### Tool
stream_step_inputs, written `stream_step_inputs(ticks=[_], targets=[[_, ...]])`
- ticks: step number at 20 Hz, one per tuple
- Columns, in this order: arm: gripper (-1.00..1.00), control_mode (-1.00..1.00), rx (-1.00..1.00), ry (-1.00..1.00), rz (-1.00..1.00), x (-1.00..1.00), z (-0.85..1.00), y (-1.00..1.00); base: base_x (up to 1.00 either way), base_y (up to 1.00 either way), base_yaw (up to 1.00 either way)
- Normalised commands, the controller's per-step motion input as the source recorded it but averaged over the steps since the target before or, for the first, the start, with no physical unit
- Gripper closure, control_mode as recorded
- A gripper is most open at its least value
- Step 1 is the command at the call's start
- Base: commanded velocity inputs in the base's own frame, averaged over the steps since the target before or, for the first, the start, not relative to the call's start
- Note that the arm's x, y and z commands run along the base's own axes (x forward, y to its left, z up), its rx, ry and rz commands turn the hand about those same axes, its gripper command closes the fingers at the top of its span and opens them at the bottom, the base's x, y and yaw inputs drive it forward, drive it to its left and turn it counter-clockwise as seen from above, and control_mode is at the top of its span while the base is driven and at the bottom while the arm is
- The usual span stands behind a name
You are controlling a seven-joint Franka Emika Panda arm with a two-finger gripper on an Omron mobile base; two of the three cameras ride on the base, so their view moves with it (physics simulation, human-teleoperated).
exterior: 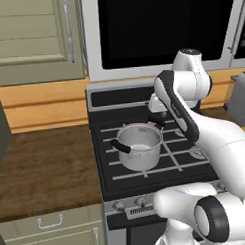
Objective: Put the lemon and squash in the pot. Retrieve the spatula and lightly stir the vegetables in the pot.
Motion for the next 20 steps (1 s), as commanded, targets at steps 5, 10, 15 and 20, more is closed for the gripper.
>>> stream_step_inputs(ticks=[5,10,15,20], targets=[[-1.00,1.00,0.00,0.00,0.00,0.00,-0.02,0.00,-0.02,-0.59,0.00],[-1.00,1.00,0.00,0.00,0.00,0.00,0.00,0.00,-0.10,-1.00,0.00],[-1.00,1.00,0.00,0.00,0.00,0.00,0.00,0.00,-0.07,-1.00,0.00],[-1.00,-1.00,0.00,0.00,0.00,0.00,0.00,0.00,-0.08,-0.60,-0.01]])
